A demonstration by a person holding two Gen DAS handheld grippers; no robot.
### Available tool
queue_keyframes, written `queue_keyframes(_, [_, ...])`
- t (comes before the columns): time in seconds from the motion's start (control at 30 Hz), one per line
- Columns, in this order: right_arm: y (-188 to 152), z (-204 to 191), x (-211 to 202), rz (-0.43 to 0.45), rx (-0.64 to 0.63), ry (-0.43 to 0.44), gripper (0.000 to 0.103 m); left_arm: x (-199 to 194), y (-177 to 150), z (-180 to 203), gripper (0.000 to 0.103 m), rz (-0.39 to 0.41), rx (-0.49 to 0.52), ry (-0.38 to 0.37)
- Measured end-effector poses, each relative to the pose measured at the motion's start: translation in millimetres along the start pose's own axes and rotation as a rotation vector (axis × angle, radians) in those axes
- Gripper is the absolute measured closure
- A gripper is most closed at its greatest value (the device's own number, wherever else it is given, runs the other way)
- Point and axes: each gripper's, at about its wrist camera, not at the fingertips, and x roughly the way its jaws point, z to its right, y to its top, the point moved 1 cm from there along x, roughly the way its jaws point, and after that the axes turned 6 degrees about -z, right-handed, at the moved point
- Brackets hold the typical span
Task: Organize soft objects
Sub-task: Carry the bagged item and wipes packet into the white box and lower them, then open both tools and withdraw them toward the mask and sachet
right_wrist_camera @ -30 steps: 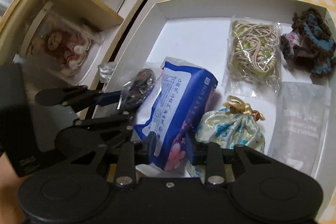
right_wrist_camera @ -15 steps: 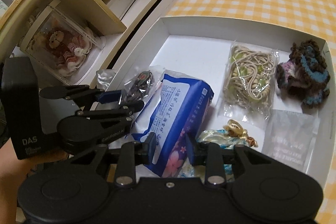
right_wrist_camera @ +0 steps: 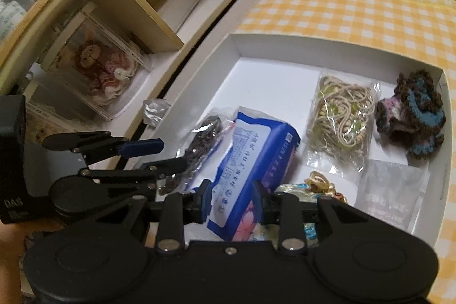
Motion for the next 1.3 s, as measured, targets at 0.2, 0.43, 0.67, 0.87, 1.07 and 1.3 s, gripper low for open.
queue_keyframes(0.2, [-2,-6,-7,0.011,-0.029,0.002,0.071,23,-6,8,0.093,-0.117,0.051,0.069])
queue_keyframes(0.43, [-6,-8,-5,-0.01,-0.047,-0.008,0.071,17,-8,6,0.089,-0.101,0.008,0.078])
queue_keyframes(0.67, [-7,-8,-17,0.019,-0.061,-0.003,0.07,-18,-12,4,0.05,-0.003,-0.061,0.085])
queue_keyframes(0.87, [-11,-12,-36,0.07,-0.097,-0.041,0.056,-49,-16,11,0.02,0.072,-0.1,0.08])
queue_keyframes(1.07, [-18,-16,-61,0.135,-0.155,-0.094,0.042,-74,-19,17,0.005,0.119,-0.138,0.073])
queue_keyframes(1.3, [-28,-17,-88,0.2,-0.198,-0.154,0.026,-95,-26,26,0.0,0.162,-0.157,0.074])
